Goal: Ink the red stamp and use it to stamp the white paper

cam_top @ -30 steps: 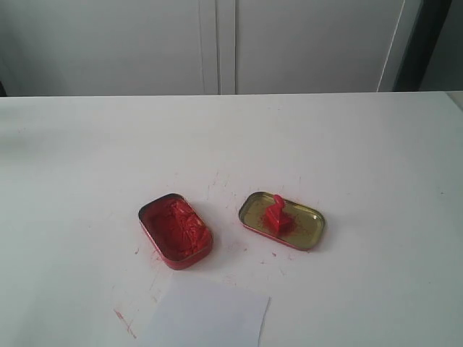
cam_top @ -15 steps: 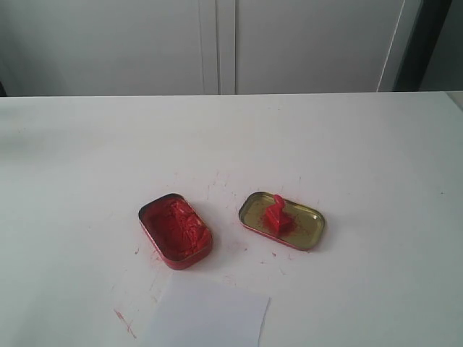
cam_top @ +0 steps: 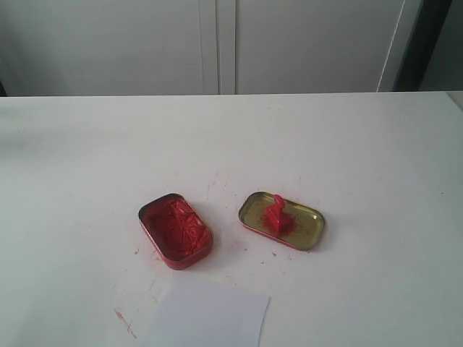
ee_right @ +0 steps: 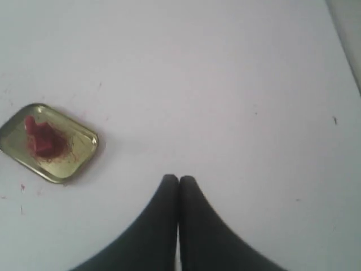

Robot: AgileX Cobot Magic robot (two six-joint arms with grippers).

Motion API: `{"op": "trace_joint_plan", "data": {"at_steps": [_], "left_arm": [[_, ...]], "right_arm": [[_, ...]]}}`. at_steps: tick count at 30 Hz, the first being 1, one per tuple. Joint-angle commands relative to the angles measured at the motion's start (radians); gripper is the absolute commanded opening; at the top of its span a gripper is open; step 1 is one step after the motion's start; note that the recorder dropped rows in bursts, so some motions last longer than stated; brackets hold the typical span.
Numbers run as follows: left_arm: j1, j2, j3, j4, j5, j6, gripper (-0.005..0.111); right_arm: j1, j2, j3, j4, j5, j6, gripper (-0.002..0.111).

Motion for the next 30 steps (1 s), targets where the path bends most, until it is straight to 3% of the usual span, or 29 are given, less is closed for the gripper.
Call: {"op": "trace_joint_plan", "data": {"at_steps": [1,10,21,30], "left_arm": [[0.0,-0.005,0.005,-0.005,-0.004,-0.004,0.0],[0.0,-0.005,0.005,-0.005,-0.004,-0.004,0.0],[0.0,-0.005,0.005,-0.005,-0.004,-0.004,0.0],[0.0,-0.005,0.005,-0.005,-0.004,-0.004,0.0]], "right_arm": [[-0.003,0.17,-0.071,0.041,0.021,-0.006,0.0],[0.018,0.419,-0.212,0.051,0.093,-0.029,0.0],[0.238,0.73,-0.453,0.051,0.184,-0.025,0.0],[0.33,0.891,-0.597,0.044,0.24,0.002,0.0]]}}
